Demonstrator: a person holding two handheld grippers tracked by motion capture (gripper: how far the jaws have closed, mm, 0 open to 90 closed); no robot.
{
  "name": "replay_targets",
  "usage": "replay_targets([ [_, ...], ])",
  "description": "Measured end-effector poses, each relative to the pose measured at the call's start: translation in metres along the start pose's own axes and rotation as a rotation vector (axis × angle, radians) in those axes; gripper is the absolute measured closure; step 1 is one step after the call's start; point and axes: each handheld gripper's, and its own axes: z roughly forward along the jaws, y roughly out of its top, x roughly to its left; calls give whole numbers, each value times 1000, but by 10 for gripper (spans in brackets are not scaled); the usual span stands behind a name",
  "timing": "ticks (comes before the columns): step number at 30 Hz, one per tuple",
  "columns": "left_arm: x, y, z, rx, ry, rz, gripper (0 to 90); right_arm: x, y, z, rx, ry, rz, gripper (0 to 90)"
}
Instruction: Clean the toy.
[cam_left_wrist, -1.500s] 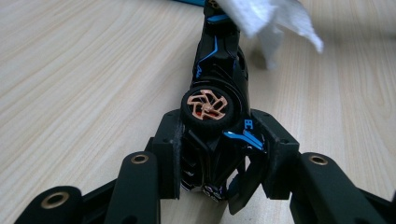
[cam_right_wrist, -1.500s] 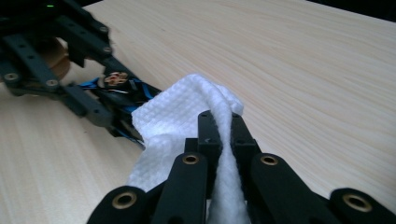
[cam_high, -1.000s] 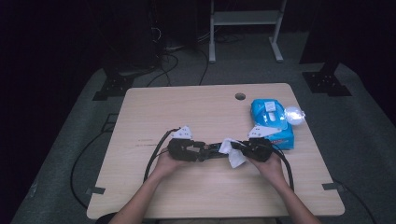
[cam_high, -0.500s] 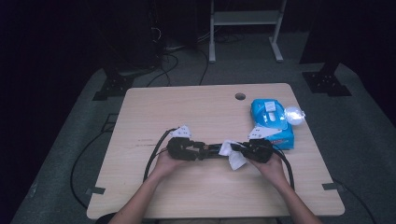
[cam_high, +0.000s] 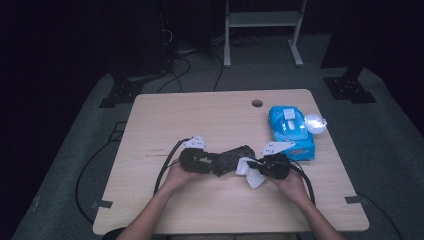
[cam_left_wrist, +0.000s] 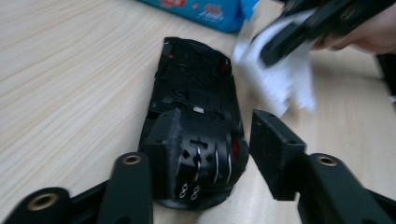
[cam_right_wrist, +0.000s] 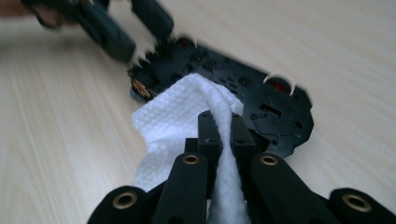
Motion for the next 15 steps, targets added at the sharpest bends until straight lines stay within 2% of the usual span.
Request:
replay_targets([
  [3,0,-1,3,6,3,12,511,-7,9,-4,-49,-3,24,865],
  [5,-2,0,4,9,27,26,470,-14,12,1,-57,-20,43,864],
  [7,-3,0,4,5,38,39,448,-21,11,9,-40,-26,68,861],
  [8,-5,0,3,4,66,49,422,-24,11,13,-29,-35,70,861],
  [9,-5,0,3,5,76,56,385,-27,10,17,-21,-36,75,861],
  [12,-4,-1,5,14,89,46,324,-31,11,26,17,-27,91,861],
  [15,-5,-2,9,28,97,44,216,-31,11,29,29,-19,96,861],
])
